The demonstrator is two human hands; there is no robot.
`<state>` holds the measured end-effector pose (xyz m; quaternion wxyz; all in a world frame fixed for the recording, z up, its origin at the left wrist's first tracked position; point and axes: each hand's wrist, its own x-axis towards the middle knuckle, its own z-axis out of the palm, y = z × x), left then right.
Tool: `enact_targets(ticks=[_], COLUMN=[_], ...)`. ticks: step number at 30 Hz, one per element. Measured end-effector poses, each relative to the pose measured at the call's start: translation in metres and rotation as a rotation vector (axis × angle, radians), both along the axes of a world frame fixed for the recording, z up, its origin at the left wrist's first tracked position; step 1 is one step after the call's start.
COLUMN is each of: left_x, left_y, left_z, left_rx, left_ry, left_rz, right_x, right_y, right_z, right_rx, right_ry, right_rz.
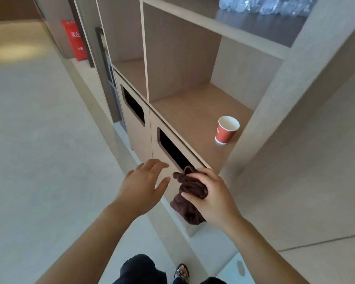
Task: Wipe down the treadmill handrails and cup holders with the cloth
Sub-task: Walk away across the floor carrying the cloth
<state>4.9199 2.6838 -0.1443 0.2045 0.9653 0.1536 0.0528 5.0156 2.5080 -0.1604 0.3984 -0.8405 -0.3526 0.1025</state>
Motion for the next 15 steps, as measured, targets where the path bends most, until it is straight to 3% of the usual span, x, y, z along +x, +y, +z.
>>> enact_targets(ticks=[6,15], left_x=[0.082,0.217], left_y=[0.079,0.199], left_z=[0.002,0.052], left_rx=[0.008,0.101], left_ry=[0.03,-0.104], left_rz=[-0.111,-0.38], right_x=[0.066,0.177], right_y=[0.069,0.177], right_z=[0.006,0.055], right_rx=[0.022,0.037], right_ry=[0.016,-0.228], right_rz=[-0.091,-0.459])
